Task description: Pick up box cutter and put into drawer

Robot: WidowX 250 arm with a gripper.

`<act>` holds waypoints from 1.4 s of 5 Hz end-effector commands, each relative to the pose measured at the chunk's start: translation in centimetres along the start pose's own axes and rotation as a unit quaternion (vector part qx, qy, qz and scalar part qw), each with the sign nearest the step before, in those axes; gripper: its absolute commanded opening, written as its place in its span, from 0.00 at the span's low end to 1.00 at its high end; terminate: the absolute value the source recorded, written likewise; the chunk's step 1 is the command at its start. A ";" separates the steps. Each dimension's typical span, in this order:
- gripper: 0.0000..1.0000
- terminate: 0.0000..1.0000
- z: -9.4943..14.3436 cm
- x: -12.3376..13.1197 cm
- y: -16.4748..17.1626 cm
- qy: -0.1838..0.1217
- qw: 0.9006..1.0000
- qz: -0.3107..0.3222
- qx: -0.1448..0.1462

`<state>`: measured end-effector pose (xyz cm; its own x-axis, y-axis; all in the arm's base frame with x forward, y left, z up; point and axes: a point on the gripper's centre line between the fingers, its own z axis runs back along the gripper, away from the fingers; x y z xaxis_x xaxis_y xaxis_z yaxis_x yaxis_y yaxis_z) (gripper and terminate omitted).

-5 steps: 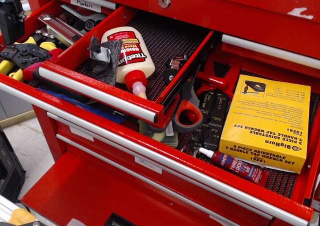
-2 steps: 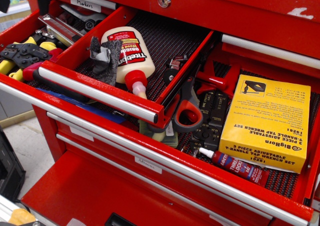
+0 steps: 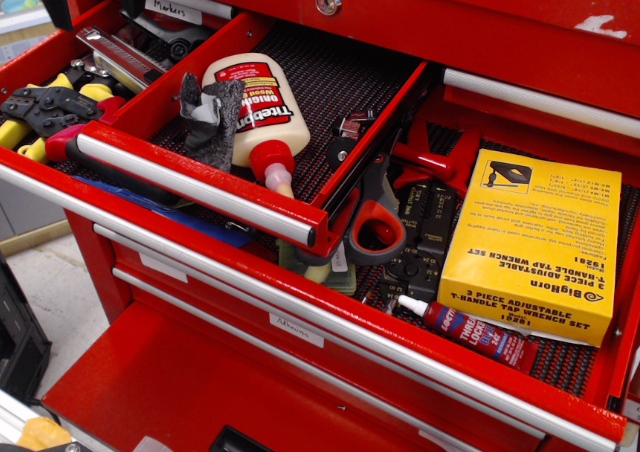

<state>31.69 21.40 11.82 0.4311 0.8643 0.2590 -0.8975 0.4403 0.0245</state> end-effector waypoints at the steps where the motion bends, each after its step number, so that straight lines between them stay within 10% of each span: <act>1: 1.00 0.00 -2.2 1.4 -0.2 -0.080 0.996 -0.008 -0.033; 5: 1.00 0.00 -6.4 1.5 -2.8 -0.049 0.997 -0.012 -0.064; 6: 0.00 0.00 -4.0 1.8 -2.4 -0.027 0.999 -0.037 -0.018; 7: 0.00 0.00 -1.1 3.5 -1.6 -0.059 0.998 -0.035 0.012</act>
<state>34.59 23.06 8.55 0.5083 0.8074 0.2997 -0.8599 0.4946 0.1258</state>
